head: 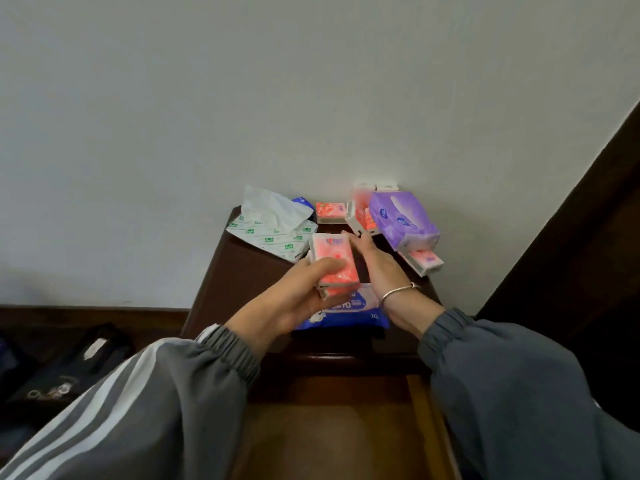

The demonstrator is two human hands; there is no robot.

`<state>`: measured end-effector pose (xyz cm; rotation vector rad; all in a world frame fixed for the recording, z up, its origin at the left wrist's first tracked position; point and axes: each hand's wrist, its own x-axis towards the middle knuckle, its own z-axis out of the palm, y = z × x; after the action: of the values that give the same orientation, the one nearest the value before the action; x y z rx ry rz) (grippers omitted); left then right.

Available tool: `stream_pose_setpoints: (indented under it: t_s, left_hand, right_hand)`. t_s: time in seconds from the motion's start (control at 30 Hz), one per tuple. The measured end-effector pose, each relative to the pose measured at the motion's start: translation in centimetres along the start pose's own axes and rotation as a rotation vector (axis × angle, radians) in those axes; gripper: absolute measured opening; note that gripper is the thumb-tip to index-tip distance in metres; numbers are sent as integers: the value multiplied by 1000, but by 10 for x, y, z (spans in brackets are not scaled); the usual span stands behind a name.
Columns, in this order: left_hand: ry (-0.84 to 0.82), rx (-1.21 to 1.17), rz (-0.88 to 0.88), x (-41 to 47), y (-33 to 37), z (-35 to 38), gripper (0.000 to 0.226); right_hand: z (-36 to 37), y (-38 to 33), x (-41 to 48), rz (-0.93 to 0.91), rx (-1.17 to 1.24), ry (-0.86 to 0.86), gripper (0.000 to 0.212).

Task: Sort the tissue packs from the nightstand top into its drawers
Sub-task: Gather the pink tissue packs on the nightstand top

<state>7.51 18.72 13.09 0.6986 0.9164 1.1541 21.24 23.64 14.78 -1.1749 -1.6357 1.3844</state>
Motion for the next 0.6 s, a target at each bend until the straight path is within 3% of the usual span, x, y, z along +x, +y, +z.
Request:
stream_pose_setpoints:
  t_s: [0.13, 0.2, 0.37, 0.47, 0.6]
  left_hand:
    - [334, 0, 191, 4, 10, -55, 45]
    - [416, 9, 244, 4, 9, -81, 46]
    - [401, -86, 292, 1, -6, -111, 42]
    - [358, -189, 310, 1, -5, -116, 42]
    - [332, -166, 322, 5, -8, -122, 37]
  right_hand:
    - [-1, -9, 25, -222, -497, -52, 36]
    - [7, -11, 50, -291, -790, -49, 36]
    - [37, -1, 130, -184, -1228, -7, 51]
    - [43, 8, 173, -97, -1305, 96, 54]
    - [39, 15, 215, -111, -1426, -11, 52]
